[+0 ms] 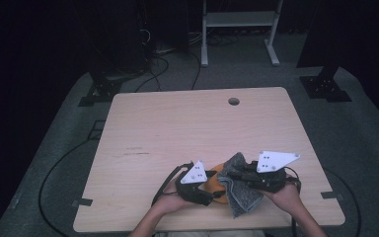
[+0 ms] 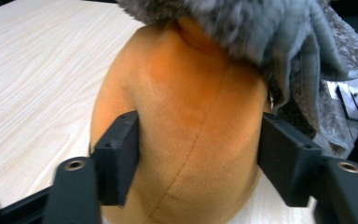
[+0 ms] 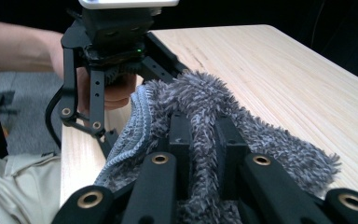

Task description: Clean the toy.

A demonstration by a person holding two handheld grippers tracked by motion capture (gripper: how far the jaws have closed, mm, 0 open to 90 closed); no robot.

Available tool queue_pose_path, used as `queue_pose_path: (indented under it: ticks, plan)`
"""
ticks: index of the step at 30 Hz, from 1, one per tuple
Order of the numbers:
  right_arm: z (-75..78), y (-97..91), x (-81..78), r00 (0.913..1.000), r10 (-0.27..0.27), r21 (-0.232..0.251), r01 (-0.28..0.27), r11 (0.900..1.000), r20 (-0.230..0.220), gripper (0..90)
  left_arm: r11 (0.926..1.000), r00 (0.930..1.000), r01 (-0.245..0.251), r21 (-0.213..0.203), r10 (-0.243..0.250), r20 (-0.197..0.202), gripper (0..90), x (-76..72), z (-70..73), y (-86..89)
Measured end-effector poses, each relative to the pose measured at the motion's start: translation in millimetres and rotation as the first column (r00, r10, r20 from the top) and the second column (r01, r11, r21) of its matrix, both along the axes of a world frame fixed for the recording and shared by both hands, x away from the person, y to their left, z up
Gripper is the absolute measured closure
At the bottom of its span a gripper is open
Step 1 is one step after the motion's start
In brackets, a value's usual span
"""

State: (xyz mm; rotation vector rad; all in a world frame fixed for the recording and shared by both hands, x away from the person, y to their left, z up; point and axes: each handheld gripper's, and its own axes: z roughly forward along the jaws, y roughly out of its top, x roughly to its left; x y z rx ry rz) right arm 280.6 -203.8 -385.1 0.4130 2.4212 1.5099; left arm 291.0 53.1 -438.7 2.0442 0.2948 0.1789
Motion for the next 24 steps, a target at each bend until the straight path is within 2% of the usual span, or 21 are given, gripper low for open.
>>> queue_pose_path:
  ticks: [1,2,3,4,5,6,9,10,11,12,13,14,15,17,19,20,21,22,23,24]
  plan:
    - [0.0,0.0,0.0,1.0000,0.000,0.000,0.000,1.0000,0.000,79.4,1.0000,1.0000,0.000,0.000,0.000,0.000,36.7,0.0,0.0,0.0]
    - [-4.4,-9.7,5.2,0.9994,-0.012,0.034,0.013,0.9993,-0.031,79.4,1.0000,0.9999,0.004,-0.007,-0.004,-0.009,37.4,0.9,-1.0,0.4]
    - [-4.4,-9.7,5.2,0.9994,-0.012,0.034,0.013,0.9993,-0.031,79.4,0.9998,0.9998,0.006,-0.018,-0.007,-0.021,37.4,1.4,-2.3,1.0]
    - [-10.7,-21.9,11.1,0.9974,-0.028,0.071,0.033,0.9969,-0.066,79.4,0.9998,0.9997,0.011,-0.018,-0.012,-0.019,37.7,2.0,-3.0,2.2]
    - [-10.7,-21.9,11.1,0.9974,-0.028,0.071,0.033,0.9969,-0.066,79.4,0.9998,0.9997,0.011,-0.018,-0.012,-0.019,37.7,2.0,-3.0,2.2]
    - [-16.1,-31.3,14.7,0.9940,-0.059,0.076,0.066,0.9949,-0.093,79.4,0.9997,0.9997,0.015,-0.017,-0.015,-0.020,37.7,2.2,-2.9,3.1]
    - [-27.6,-46.7,20.5,0.9865,-0.104,0.068,0.113,0.9912,-0.126,79.3,0.9994,0.9994,0.024,-0.026,-0.024,-0.025,36.6,2.9,-3.7,5.0]
    - [-31.3,-51.4,22.1,0.9829,-0.113,0.070,0.125,0.9897,-0.145,79.3,0.9991,0.9990,0.022,-0.037,-0.024,-0.037,34.2,4.0,-4.8,5.8]
    - [-31.3,-51.4,22.1,0.9829,-0.113,0.070,0.125,0.9897,-0.145,79.3,0.9991,0.9990,0.022,-0.037,-0.024,-0.037,30.5,4.0,-4.8,5.8]
    - [-38.5,-59.3,24.9,0.9763,-0.136,0.066,0.148,0.9867,-0.169,79.2,0.9985,0.9978,0.005,-0.055,-0.008,-0.066,27.5,7.0,-6.9,6.9]
    - [-38.5,-59.3,24.9,0.9763,-0.136,0.066,0.148,0.9867,-0.169,79.2,0.9985,0.9978,0.005,-0.055,-0.008,-0.066,26.7,7.0,-6.9,6.9]
    - [-46.6,-67.4,27.7,0.9665,-0.151,0.071,0.169,0.9830,-0.208,79.2,0.9985,0.9979,-0.011,-0.053,0.007,-0.065,25.2,8.1,-7.1,7.0]
    - [-50.3,-70.4,28.5,0.9622,-0.161,0.058,0.178,0.9823,-0.220,79.2,0.9985,0.9979,-0.011,-0.053,0.007,-0.065,23.5,8.1,-7.1,7.0]
    - [-55.9,-75.2,28.8,0.9550,-0.173,0.036,0.187,0.9818,-0.241,79.2,0.9981,0.9963,-0.045,-0.043,0.042,-0.075,18.0,9.8,-8.9,5.1]
    - [-55.0,-77.7,26.9,0.9571,-0.179,0.012,0.187,0.9823,-0.228,79.2,0.9963,0.9928,-0.064,-0.058,0.057,-0.105,15.1,12.3,-10.6,4.7]
    - [-52.1,-78.4,25.6,0.9578,-0.180,0.022,0.190,0.9815,-0.224,79.1,0.9954,0.9925,-0.069,-0.067,0.061,-0.106,16.6,12.9,-10.8,5.1]
    - [-52.1,-78.4,25.6,0.9578,-0.180,0.022,0.190,0.9815,-0.224,79.1,0.9954,0.9925,-0.069,-0.067,0.061,-0.106,22.4,12.9,-10.8,5.1]
    - [-42.2,-77.3,22.5,0.9669,-0.164,0.058,0.178,0.9823,-0.196,79.2,0.9932,0.9934,-0.082,-0.083,0.075,-0.087,29.1,12.0,-6.9,6.3]
    - [-35.6,-75.1,20.1,0.9725,-0.153,0.077,0.168,0.9827,-0.176,79.1,0.9932,0.9934,-0.082,-0.083,0.075,-0.087,35.8,12.0,-6.9,6.3]
    - [-28.4,-71.7,17.5,0.9782,-0.138,0.096,0.154,0.9833,-0.155,79.1,0.9899,0.9939,-0.105,-0.095,0.101,-0.044,40.7,8.5,4.2,6.7]
